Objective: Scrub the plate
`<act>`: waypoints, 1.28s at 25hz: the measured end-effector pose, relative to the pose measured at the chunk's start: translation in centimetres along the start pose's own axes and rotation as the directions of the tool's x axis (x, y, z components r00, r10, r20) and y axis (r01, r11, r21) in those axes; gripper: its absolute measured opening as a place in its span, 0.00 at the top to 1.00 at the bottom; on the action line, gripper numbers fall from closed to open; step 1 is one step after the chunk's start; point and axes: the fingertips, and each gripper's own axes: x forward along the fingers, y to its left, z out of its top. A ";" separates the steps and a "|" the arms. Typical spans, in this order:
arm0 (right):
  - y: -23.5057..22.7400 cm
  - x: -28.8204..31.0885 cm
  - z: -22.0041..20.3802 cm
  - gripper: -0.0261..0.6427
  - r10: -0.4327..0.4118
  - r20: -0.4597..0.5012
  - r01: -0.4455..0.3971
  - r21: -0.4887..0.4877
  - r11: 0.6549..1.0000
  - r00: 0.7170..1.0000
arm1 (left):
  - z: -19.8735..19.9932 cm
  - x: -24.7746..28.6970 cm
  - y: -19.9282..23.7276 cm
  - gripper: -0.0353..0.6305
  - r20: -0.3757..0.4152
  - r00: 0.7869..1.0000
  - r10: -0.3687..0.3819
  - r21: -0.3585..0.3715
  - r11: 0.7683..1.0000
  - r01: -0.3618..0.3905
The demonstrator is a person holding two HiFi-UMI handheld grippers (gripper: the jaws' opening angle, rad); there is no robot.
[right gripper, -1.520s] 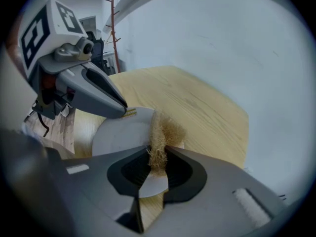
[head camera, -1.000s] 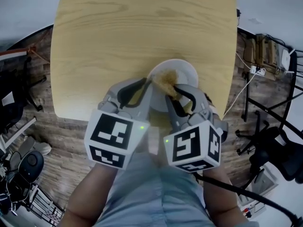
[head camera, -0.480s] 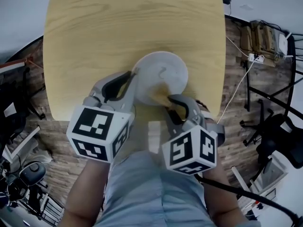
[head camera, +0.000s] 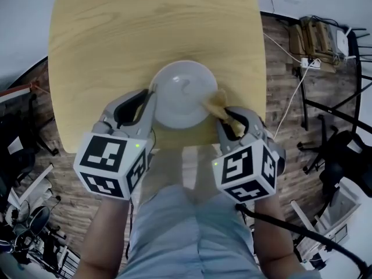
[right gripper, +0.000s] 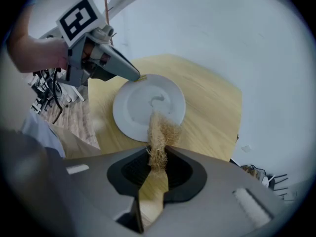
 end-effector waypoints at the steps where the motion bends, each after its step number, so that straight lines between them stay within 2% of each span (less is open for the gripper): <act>1: -0.5 0.0 0.0 0.85 -0.010 -0.002 0.010 0.011 1.000 1.000 | 0.0 0.0 -0.1 0.86 0.000 1.000 -0.001 0.001 1.000 0.001; 9: -3.3 0.6 1.6 0.85 -0.078 0.002 0.078 0.047 0.996 0.997 | 0.1 0.1 -0.7 0.85 0.009 1.000 -0.013 0.001 1.000 0.012; 18: -4.6 1.2 4.0 0.85 -0.114 0.014 0.113 0.013 0.993 0.993 | 0.1 0.0 -0.7 0.85 0.017 0.999 -0.027 0.008 1.000 0.027; 32: -2.4 1.9 8.3 0.85 -0.078 0.073 0.083 -0.075 0.994 0.994 | 0.1 -0.2 -0.5 0.85 0.015 0.999 -0.030 -0.002 1.000 0.030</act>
